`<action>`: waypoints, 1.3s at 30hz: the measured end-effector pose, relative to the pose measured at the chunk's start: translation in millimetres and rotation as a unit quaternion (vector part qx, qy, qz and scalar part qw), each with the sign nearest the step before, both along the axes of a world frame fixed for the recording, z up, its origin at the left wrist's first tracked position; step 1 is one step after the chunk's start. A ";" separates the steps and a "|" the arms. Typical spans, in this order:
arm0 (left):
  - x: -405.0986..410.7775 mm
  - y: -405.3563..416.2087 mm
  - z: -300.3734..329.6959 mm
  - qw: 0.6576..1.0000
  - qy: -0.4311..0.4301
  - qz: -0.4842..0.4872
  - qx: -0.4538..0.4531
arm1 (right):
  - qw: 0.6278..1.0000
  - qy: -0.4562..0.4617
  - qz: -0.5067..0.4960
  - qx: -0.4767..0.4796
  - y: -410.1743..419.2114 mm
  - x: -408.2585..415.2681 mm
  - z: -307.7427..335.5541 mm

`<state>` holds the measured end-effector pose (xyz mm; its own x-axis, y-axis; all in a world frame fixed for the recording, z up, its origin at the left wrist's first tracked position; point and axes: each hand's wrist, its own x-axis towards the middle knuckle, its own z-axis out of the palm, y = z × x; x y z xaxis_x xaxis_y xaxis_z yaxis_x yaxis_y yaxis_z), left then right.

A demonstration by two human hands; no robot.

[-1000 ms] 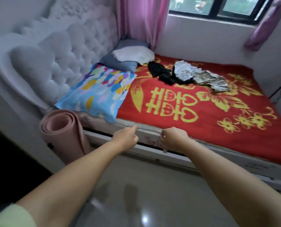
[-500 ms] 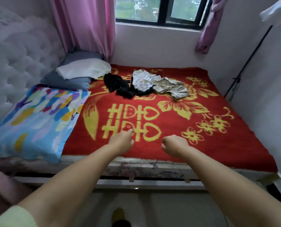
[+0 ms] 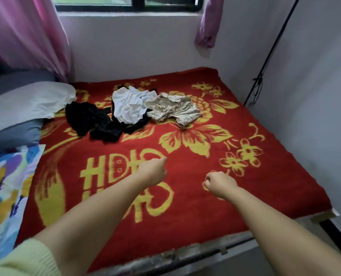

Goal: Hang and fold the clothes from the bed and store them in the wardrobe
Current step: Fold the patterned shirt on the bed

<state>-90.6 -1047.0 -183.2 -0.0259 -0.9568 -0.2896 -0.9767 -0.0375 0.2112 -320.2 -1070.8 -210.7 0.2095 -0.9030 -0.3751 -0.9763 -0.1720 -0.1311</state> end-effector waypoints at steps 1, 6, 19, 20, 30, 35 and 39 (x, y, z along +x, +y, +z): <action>-6.0 -15.5 -6.8 1.000 0.001 -0.010 0.006 | 1.000 -0.001 -0.007 0.011 -12.6 -5.5 -6.7; -39.4 -104.1 -54.4 0.999 -0.002 -0.010 0.045 | 0.999 -0.024 -0.012 0.042 -107.9 -29.5 -50.9; -71.7 -333.2 -199.2 0.992 -0.033 0.038 0.119 | 0.995 -0.027 0.069 0.061 -386.9 -37.2 -225.7; -69.9 -348.0 -213.6 0.992 -0.036 0.045 0.117 | 0.996 -0.026 0.059 0.055 -396.9 -32.8 -246.6; -42.1 -502.7 -309.5 0.992 -0.108 0.031 -0.064 | 0.966 -0.146 0.014 -0.214 -388.8 -28.4 -367.8; -41.0 -544.1 -332.5 0.994 -0.105 0.023 -0.015 | 0.964 -0.136 0.026 -0.227 -385.7 -27.7 -374.1; -42.0 -537.1 -317.4 0.993 -0.076 0.018 -0.084 | 0.963 -0.134 0.024 -0.234 -387.8 -32.2 -380.4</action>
